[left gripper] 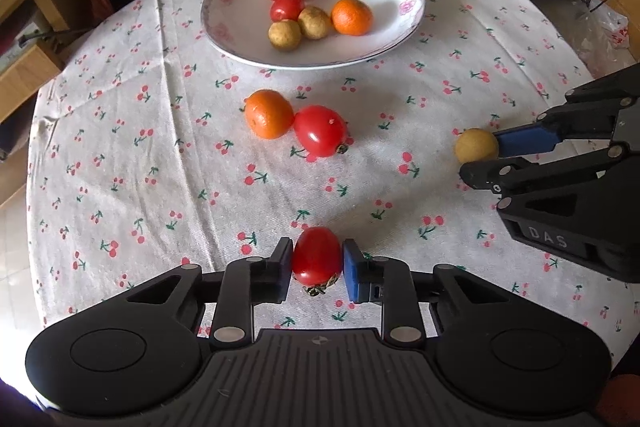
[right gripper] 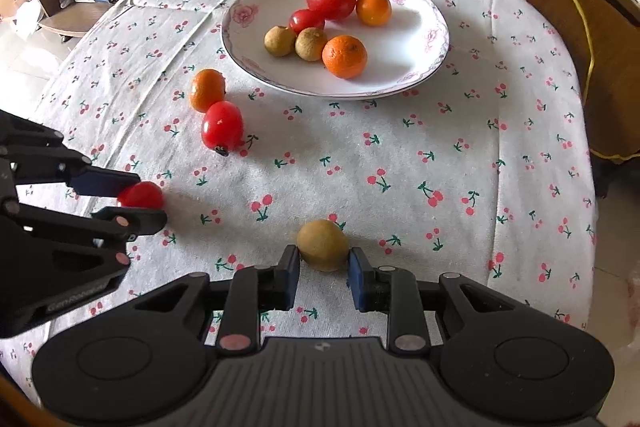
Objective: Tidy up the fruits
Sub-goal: 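Carry the kiwi with right tool while left tool carries the tomato over the bowl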
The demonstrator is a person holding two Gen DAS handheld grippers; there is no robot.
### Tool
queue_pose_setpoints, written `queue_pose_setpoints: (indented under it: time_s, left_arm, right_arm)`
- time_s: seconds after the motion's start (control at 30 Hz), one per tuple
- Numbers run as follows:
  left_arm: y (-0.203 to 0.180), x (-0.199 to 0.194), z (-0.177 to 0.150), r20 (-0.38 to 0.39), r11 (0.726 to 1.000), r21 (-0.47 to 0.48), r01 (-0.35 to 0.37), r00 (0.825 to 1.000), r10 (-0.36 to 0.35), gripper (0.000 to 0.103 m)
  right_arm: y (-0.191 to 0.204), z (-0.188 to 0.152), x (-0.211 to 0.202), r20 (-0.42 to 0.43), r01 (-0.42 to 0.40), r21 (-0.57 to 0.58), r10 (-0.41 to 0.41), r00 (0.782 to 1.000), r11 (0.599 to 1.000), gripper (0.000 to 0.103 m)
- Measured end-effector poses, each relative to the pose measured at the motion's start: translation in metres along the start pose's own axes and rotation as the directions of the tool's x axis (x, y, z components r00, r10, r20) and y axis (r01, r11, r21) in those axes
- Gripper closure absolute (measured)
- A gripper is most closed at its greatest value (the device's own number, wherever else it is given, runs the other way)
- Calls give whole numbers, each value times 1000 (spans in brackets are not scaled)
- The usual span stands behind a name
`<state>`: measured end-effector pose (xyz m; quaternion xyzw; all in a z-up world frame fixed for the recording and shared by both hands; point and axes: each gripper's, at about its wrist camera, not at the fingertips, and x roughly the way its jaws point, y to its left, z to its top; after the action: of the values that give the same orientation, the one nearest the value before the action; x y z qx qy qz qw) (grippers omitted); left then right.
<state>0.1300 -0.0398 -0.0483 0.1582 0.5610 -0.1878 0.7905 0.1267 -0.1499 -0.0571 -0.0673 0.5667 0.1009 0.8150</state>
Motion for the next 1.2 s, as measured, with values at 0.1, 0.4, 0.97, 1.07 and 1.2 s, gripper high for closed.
queue_pose_setpoints:
  time_s: [0.1,0.4,0.97,1.07,1.2]
  left_arm:
    - [-1,-3,2,8,1000,3,2,1000,-2,69]
    - [2,-13,18,51,1000,-13,-15,999,15,69]
    - [5,-22,68,131,998,-40,-42,990,47,69]
    - [7,-22,76,141,998,-41,-43,989,48,69]
    - [10,-20,86,148,998,-45,-51,987,57,69]
  right_arm:
    - [2,0,-4,13,4,-9,-4,1000,1000,76]
    - [-3,9,-14,48,38,-1,-38,998,999,76]
    - [-12,53,-27,127,49,31,-53,991,998,76]
    - [-14,61,-28,140,52,33,-56,989,998,76]
    - [-18,72,-25,147,56,40,-62,987,998,76]
